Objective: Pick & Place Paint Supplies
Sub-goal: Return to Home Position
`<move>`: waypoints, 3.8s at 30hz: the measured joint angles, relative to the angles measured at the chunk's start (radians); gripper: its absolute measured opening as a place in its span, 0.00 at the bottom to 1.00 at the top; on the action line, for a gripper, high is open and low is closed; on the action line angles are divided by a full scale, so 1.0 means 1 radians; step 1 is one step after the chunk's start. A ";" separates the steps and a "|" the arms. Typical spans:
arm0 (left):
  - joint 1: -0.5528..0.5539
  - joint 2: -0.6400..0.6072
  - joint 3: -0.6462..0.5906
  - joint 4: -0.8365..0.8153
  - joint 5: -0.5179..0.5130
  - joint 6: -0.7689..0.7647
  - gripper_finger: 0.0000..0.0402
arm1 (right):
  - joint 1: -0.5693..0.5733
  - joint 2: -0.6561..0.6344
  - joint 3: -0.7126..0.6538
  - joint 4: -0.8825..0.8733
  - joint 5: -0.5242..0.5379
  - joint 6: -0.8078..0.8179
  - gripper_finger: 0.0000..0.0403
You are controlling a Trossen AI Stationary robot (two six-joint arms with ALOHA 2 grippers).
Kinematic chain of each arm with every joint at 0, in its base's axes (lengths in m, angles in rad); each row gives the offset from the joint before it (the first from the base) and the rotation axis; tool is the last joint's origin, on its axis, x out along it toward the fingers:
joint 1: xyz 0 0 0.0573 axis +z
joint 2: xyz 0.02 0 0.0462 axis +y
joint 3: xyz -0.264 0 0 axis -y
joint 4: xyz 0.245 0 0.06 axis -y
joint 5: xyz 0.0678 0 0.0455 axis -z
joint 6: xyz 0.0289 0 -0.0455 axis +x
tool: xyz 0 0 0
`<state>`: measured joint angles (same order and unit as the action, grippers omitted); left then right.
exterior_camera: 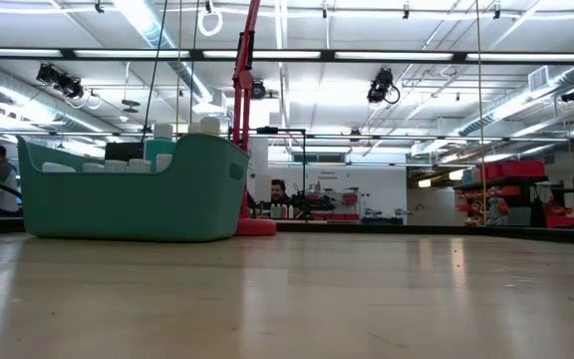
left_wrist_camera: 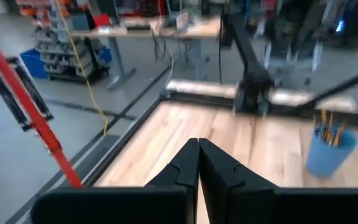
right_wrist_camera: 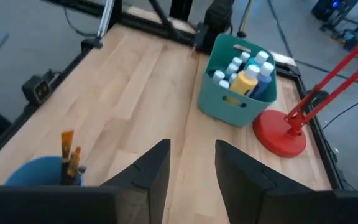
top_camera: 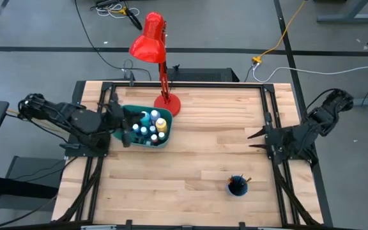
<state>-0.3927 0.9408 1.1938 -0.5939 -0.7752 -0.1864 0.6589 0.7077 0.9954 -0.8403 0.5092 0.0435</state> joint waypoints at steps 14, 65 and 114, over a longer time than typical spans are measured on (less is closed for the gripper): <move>0.001 -0.396 -0.609 0.482 -0.073 0.088 0.04 | -0.009 -0.324 -0.231 0.248 0.089 -0.187 0.33; 0.001 -0.908 -0.949 0.557 0.340 0.364 0.04 | -0.009 -0.664 -0.690 0.721 0.207 -0.213 0.33; 0.002 -0.934 -1.186 0.812 0.162 0.477 0.04 | -0.348 -0.664 -0.976 0.948 -0.425 -0.125 0.33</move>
<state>-0.3912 0.0067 0.0078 0.2184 -0.6136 0.2909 0.3114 0.0440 0.0197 0.1081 0.0837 -0.0816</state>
